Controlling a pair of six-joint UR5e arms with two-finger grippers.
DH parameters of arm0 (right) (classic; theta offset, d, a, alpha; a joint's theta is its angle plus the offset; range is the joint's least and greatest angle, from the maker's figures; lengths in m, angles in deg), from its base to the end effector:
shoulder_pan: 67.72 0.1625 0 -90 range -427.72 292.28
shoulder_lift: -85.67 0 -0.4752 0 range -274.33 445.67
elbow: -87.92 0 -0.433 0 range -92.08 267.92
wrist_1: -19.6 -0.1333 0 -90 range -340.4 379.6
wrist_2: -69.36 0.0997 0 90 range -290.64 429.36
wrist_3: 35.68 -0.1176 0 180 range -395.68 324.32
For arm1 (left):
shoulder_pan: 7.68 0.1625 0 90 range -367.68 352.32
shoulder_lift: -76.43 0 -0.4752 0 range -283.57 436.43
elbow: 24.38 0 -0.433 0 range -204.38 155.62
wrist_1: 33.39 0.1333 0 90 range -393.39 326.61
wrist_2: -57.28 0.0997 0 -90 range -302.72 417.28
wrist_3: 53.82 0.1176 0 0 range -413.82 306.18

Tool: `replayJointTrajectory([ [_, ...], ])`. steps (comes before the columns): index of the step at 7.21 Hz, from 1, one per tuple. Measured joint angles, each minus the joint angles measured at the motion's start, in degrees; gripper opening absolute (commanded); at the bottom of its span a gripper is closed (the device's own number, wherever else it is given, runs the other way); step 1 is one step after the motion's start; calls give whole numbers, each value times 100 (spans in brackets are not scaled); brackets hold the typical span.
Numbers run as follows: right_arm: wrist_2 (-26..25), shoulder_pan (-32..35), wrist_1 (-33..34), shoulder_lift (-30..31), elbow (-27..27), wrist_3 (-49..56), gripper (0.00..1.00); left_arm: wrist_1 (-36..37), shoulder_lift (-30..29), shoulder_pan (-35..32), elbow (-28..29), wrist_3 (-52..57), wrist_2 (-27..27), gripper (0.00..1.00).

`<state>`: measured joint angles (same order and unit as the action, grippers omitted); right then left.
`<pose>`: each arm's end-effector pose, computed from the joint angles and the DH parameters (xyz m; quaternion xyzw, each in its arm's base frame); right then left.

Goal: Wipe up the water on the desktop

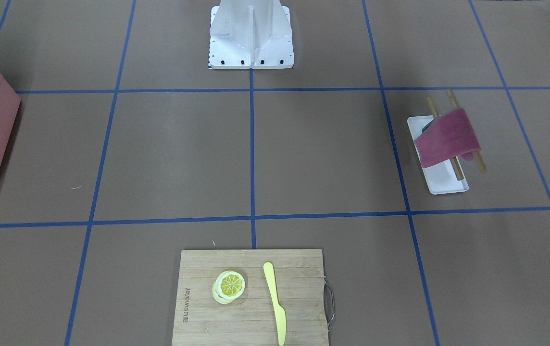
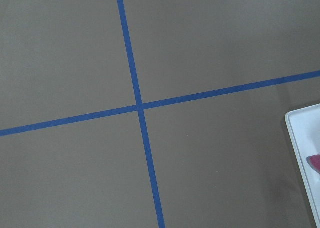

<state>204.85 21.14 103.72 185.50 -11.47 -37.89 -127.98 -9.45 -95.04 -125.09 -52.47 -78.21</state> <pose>0.0403 -0.4598 0.7067 0.0325 -0.3873 -0.0097 0.9213 -0.0259 -0.5115 0.6483 0.0855 0.3858 0.0696 0.9160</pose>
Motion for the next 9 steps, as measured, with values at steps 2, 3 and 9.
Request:
replayJointTrajectory([
  [2, -6, 0, 0, -6, 10, 6, 100, -123, 53, 2, -26, -4, -12, 98],
  [3, -6, 0, -2, -7, 10, 4, 100, -143, 59, 2, -34, -25, -22, 98],
  [9, 6, -7, -70, -1, 17, -1, 100, -151, 164, 28, -96, -77, -581, 98],
])
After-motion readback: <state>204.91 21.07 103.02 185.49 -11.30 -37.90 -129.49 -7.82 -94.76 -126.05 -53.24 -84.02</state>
